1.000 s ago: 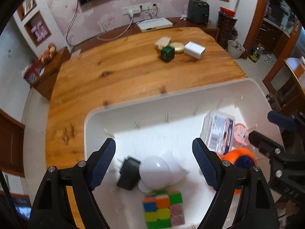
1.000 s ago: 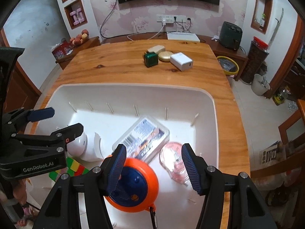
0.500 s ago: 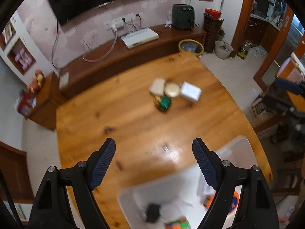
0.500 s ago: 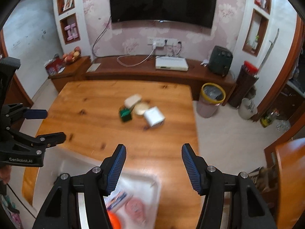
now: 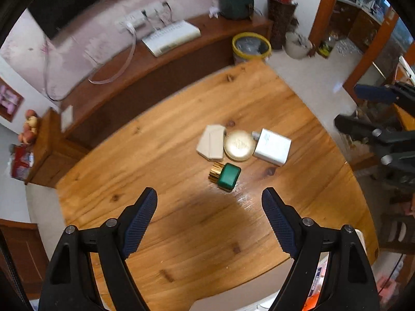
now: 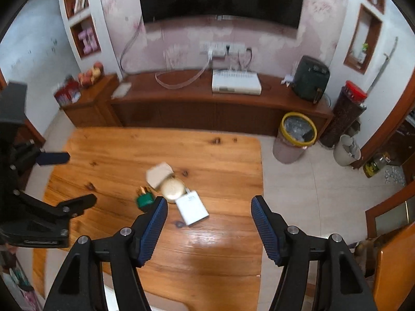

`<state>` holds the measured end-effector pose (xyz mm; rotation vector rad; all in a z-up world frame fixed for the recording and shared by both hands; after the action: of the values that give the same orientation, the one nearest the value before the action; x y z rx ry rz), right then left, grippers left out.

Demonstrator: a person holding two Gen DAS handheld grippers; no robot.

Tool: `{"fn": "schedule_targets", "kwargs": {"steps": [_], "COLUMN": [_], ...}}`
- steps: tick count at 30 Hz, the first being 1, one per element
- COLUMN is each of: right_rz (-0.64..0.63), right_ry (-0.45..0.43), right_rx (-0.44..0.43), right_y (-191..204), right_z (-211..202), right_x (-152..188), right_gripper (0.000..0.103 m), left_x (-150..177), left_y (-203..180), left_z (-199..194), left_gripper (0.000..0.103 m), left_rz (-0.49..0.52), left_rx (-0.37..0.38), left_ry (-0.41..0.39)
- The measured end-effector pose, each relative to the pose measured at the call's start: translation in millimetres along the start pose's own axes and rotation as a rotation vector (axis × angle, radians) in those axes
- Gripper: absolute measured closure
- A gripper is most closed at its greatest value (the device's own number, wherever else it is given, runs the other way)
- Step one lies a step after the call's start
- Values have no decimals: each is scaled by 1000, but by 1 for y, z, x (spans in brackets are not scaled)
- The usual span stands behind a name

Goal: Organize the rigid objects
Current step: 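Grasp the green bottle with the left gripper while the right gripper grasps the white charger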

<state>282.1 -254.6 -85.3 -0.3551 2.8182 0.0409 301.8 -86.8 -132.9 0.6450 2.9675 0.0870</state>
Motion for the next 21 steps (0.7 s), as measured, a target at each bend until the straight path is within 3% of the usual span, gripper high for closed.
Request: {"fn": "schedule_targets", "kwargs": {"steps": [9,17,21], "right_rz": [-30,-69,-95], "right_ry": [194,257,265], "right_rx": [-60,-127,-115], "right_y": [3,18,23], "right_z": [110,149,158], "right_x": [16,19,19], "right_gripper": [35,35,35], "left_x": [-15,-15,-17], "left_y": [-9,-26,-28], "left_z": [68,97,107], "left_gripper": [18,18,18], "left_rz": [68,148,154], "left_rx": [60,66,74], "left_ry": [124,192,208]}}
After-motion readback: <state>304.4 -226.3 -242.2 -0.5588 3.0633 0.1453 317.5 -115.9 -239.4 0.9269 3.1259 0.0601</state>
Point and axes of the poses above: each gripper's, at about its wrist camera, not at the fingertips, and z roughly the way its jaws point, y to its left, x to its underside, the point moved 5 cm from there along z, roughly the way its jaws point, and after that the axes turned 12 degrees about y, right-handed, at the moved point
